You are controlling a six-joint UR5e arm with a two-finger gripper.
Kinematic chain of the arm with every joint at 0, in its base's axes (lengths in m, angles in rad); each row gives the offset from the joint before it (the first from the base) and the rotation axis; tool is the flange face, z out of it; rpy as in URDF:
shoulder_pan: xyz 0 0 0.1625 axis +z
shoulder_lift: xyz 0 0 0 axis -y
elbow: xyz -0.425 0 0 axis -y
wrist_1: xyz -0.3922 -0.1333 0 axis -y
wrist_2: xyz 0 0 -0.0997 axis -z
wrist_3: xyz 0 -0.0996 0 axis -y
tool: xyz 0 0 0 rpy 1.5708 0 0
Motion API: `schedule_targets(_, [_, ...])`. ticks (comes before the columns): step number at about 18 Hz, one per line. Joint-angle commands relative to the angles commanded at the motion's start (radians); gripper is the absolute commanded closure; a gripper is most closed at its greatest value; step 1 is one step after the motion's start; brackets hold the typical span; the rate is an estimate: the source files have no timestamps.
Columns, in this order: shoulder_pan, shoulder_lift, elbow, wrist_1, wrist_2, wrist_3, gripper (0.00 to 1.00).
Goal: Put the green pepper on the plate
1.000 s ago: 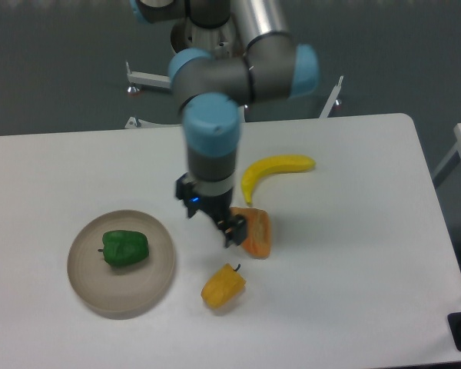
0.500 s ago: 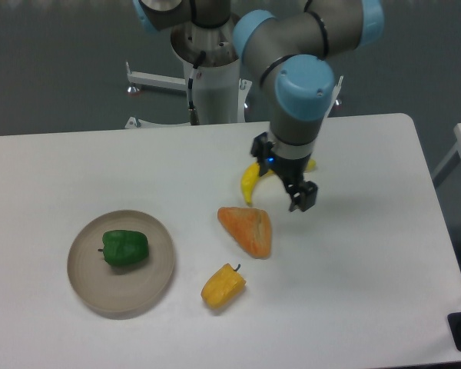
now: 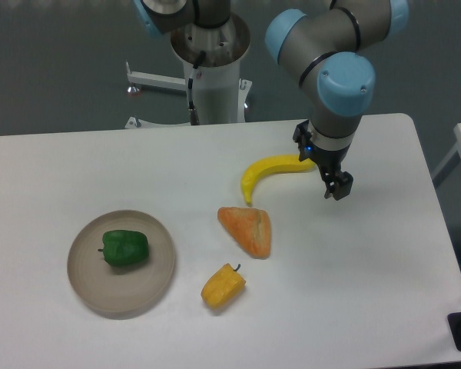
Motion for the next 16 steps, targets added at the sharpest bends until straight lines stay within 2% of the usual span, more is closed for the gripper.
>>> schedule_targets(16, [0.000,-0.002,-0.014,0.012,0.000,-0.005,0.00])
